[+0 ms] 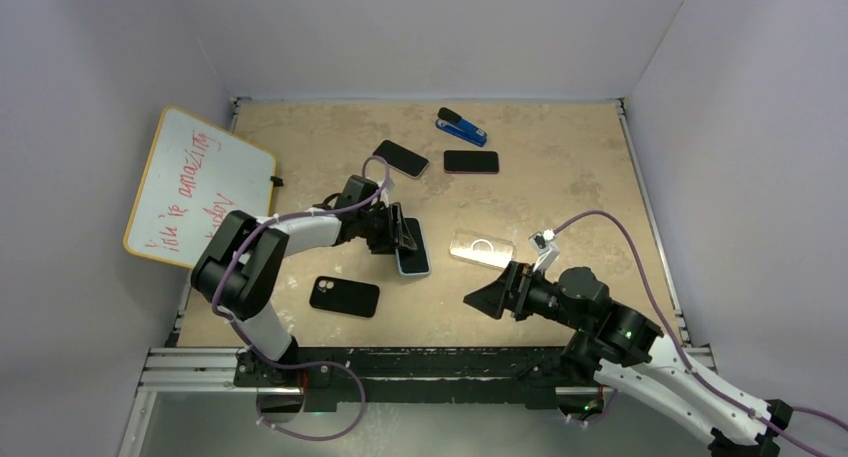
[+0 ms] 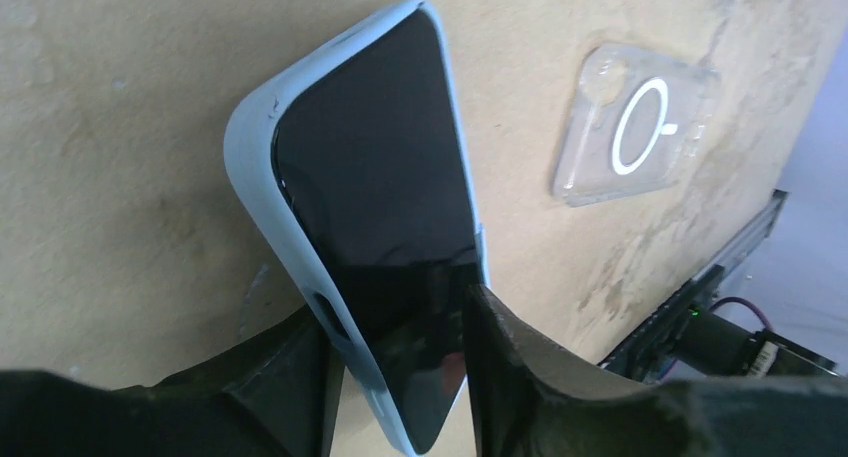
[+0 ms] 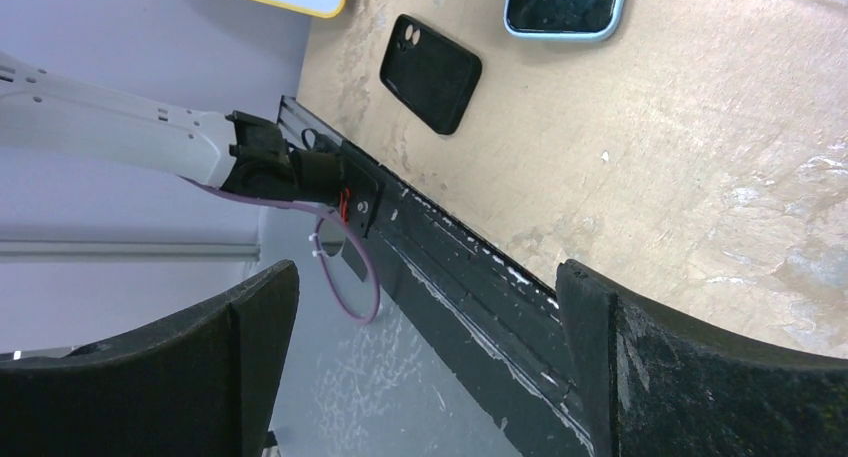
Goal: Put the phone into the phone case
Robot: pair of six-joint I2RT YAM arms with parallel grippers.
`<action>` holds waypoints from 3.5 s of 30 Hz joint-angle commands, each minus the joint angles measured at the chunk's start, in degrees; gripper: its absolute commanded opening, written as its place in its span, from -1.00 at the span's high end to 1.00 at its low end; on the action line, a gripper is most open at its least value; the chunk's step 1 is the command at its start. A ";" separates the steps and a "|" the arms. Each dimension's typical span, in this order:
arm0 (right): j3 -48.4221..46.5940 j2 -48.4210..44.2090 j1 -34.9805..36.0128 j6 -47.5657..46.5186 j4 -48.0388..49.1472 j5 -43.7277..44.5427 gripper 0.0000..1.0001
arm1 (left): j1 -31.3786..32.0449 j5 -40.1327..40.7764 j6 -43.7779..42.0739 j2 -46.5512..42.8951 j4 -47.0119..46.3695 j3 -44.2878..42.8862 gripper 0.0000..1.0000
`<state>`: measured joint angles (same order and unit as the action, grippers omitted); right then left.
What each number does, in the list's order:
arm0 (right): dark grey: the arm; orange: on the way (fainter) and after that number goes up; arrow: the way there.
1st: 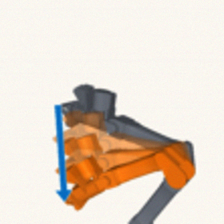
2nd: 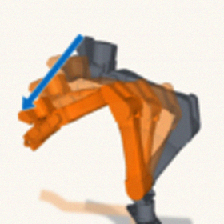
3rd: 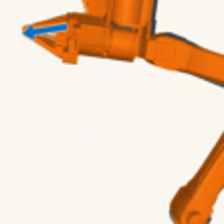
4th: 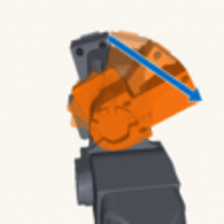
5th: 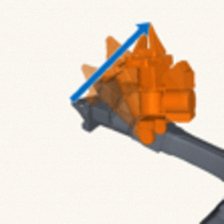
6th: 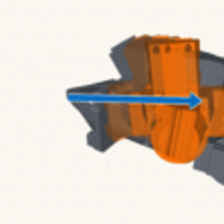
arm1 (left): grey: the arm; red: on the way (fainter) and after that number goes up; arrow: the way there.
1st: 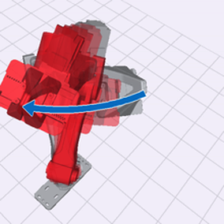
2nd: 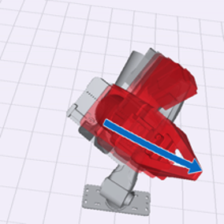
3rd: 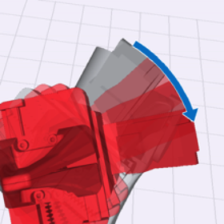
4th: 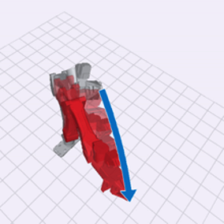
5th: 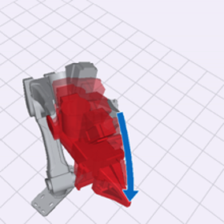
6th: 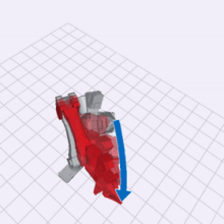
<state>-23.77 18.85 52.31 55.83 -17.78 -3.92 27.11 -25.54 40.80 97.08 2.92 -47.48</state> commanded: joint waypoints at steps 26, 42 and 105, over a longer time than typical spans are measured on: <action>-4.34 9.15 -0.12 3.00 -4.92 9.24 -0.98 | 0.84 17.88 -5.11 -29.93 23.70 4.81 -0.74; -20.03 38.94 -1.03 -14.27 -1.86 35.77 -0.98 | 1.14 8.00 -12.96 -42.41 24.17 6.52 -0.81; -95.85 124.49 -20.72 -61.69 7.53 -3.14 -0.98 | 0.48 37.82 10.11 -37.92 30.90 12.13 -0.74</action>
<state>-119.77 144.11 31.48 -2.76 -7.70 -8.32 27.77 13.17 49.08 58.00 36.05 -36.58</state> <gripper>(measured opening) 0.987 0.873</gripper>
